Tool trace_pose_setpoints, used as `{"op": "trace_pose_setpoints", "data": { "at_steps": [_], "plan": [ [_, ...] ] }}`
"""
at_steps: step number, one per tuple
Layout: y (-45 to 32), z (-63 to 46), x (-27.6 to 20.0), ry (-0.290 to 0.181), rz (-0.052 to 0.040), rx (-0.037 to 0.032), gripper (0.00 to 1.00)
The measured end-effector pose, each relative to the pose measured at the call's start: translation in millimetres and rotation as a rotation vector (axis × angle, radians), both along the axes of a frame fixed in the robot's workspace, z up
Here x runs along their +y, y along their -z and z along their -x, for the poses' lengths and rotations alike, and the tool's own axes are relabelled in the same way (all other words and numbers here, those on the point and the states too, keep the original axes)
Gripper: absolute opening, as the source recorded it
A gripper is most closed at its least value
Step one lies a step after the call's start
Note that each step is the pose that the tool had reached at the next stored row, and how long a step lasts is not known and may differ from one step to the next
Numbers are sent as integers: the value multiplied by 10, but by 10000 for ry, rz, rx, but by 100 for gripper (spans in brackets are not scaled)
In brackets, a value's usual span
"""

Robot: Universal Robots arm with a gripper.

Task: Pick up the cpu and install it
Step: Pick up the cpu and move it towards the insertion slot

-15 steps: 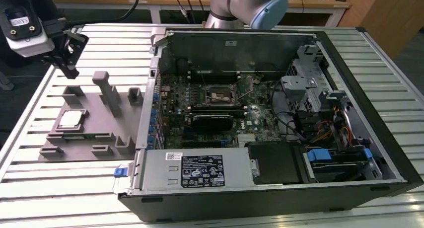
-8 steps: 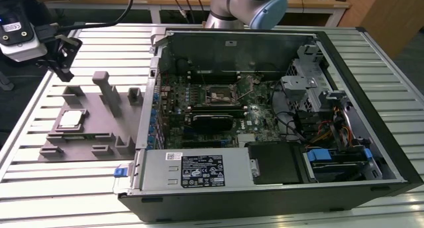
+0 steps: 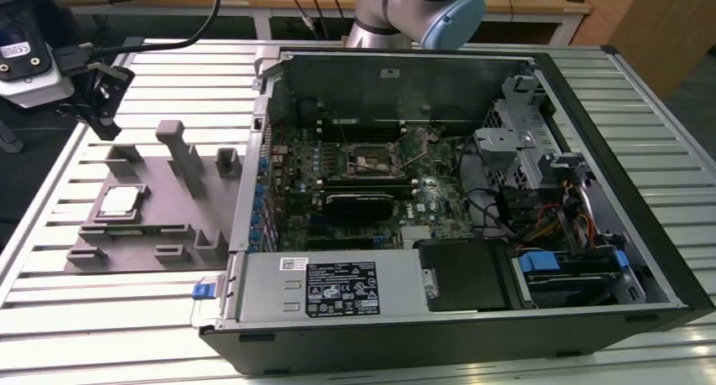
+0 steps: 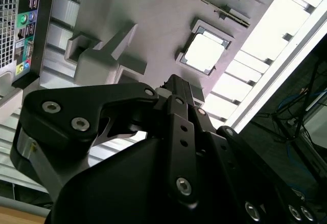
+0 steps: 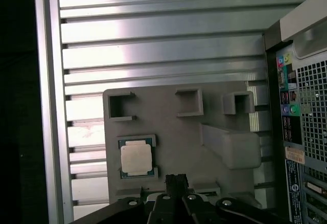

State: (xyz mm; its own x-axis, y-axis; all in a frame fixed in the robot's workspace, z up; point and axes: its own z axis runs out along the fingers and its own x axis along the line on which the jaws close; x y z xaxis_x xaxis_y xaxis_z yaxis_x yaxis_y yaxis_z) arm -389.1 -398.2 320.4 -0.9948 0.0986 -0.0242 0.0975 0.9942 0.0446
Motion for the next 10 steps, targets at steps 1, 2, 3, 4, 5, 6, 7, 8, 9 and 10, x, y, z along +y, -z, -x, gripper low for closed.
{"op": "trace_pose_setpoints", "data": {
  "at_steps": [1,2,3,4,5,6,7,8,9,10],
  "plan": [
    [0,0,0,0,0,0,11],
    [0,0,0,0,-1,0,11],
    [0,3,-1,0,-1,0,11],
    [2,4,-1,-2,-2,-1,11],
    [5,7,-1,-2,-8,-2,11],
    [8,10,0,0,-14,-1,11],
    [10,15,0,0,-19,0,11],
    [14,20,0,0,-27,0,11],
    [18,27,0,1,-35,0,11],
    [24,33,0,0,-42,-1,11]
  ]
}}
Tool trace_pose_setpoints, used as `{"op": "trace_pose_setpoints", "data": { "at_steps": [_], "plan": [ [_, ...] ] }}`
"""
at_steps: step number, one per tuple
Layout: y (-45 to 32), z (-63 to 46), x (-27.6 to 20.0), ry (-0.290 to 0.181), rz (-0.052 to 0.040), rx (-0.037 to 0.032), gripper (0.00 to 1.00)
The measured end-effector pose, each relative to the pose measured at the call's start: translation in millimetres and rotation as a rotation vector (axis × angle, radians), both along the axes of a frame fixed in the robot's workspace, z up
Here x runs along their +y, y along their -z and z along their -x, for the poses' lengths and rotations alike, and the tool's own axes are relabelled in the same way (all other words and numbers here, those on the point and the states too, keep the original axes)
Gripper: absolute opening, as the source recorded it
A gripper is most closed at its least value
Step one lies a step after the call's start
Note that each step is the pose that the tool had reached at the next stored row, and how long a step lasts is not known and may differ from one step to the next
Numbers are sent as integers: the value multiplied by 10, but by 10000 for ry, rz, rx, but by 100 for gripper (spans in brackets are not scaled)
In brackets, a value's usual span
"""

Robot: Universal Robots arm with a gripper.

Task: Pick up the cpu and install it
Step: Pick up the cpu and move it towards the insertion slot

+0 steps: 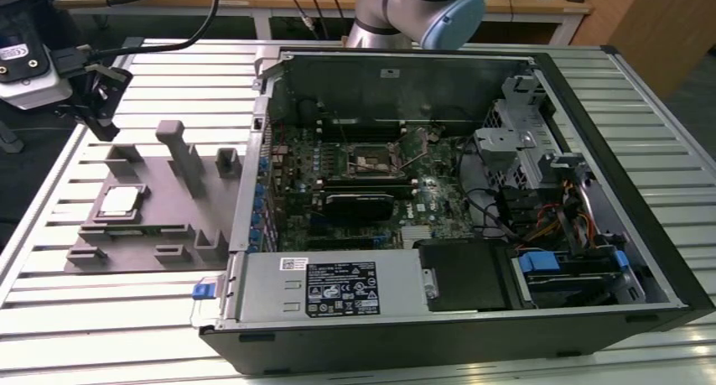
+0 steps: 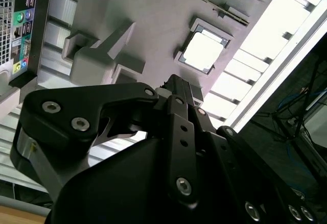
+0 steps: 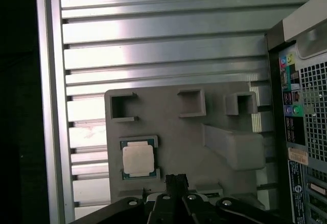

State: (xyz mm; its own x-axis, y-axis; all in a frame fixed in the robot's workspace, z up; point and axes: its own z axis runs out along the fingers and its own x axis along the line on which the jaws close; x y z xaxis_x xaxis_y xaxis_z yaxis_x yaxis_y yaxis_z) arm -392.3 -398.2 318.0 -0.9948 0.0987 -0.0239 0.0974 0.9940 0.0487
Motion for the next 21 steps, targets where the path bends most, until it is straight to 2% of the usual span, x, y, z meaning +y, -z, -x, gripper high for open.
{"op": "trace_pose_setpoints", "data": {
  "at_steps": [14,21],
  "plan": [
    [62,62,0,0,-12,0,11],
    [153,93,0,0,-12,1,11]
  ]
}}
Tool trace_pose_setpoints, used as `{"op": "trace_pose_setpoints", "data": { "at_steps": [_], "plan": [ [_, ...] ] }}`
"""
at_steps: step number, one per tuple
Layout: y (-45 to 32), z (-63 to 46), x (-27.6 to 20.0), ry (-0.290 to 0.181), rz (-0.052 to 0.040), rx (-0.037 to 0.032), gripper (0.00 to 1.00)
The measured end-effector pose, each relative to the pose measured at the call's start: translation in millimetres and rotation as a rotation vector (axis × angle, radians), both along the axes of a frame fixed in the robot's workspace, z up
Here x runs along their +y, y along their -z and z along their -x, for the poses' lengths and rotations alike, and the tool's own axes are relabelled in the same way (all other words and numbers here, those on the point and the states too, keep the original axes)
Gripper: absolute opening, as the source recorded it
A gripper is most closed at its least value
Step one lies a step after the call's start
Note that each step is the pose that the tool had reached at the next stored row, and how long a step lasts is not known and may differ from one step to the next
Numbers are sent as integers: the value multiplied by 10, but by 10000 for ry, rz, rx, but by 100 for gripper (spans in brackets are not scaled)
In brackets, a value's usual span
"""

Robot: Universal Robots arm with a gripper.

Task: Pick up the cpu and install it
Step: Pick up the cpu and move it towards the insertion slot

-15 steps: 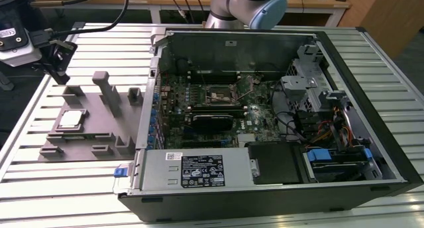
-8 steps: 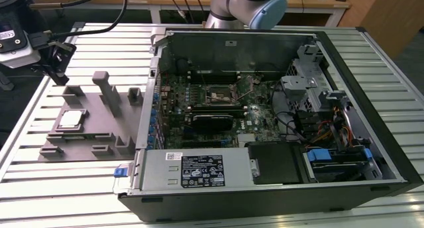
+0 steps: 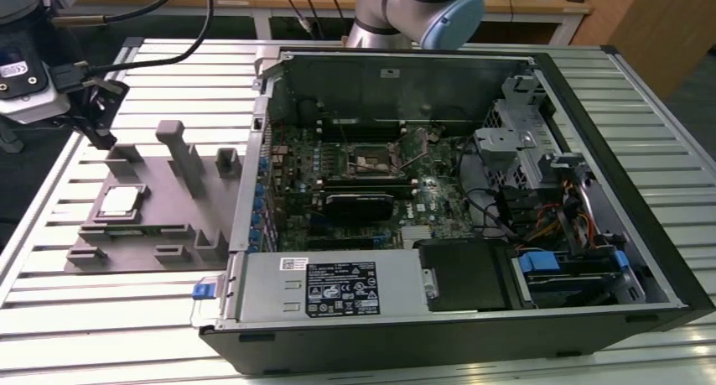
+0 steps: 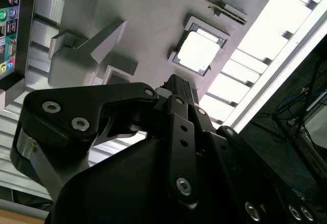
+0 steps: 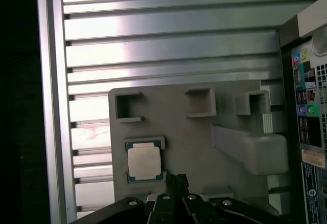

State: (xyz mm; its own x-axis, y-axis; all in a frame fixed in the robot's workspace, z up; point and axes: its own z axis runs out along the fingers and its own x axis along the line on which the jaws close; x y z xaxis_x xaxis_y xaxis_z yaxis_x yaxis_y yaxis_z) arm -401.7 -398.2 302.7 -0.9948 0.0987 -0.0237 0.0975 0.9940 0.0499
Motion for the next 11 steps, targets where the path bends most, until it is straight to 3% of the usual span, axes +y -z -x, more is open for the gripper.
{"op": "trace_pose_setpoints", "data": {
  "at_steps": [11],
  "plan": [
    [110,58,0,0,0,1,11]
  ]
}}
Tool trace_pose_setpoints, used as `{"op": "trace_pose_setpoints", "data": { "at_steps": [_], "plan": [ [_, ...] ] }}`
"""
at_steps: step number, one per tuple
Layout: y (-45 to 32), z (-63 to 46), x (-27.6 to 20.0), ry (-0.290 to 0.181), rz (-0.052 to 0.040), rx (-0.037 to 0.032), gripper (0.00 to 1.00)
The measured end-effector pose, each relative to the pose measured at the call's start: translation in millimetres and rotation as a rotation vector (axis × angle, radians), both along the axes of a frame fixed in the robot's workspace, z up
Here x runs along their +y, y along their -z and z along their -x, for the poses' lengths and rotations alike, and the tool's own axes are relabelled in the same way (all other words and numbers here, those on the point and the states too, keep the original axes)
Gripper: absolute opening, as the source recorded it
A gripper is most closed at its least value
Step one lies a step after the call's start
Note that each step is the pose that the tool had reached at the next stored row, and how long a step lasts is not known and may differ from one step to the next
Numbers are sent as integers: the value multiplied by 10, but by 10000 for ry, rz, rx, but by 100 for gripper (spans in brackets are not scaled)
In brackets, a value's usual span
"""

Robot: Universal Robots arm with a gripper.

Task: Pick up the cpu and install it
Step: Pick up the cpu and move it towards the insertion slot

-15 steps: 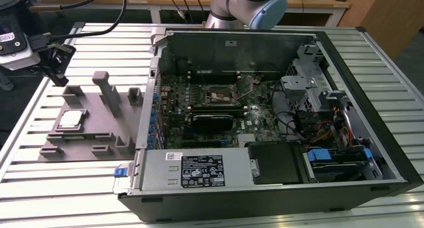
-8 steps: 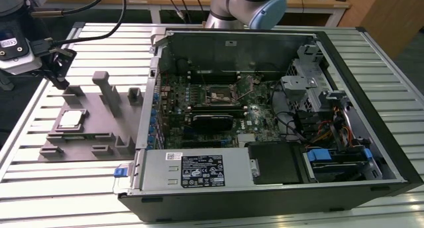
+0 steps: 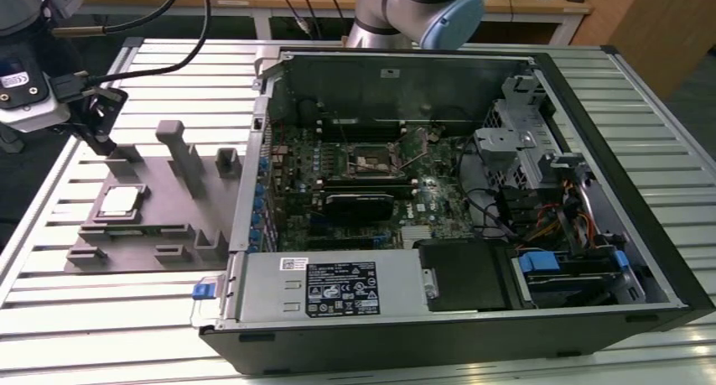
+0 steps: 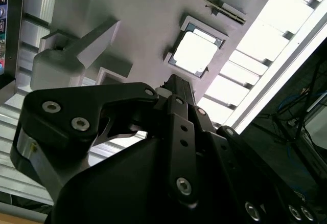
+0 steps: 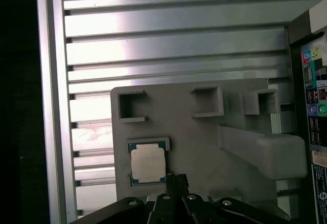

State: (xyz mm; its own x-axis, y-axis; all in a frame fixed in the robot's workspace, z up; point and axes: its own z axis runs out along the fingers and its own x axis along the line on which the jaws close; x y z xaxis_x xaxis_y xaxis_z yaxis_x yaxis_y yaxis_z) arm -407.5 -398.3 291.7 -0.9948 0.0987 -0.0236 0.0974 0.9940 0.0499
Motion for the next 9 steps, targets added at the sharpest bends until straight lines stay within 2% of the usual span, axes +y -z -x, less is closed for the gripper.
{"op": "trace_pose_setpoints", "data": {
  "at_steps": [9],
  "plan": [
    [71,41,0,0,-1,-1,11]
  ]
}}
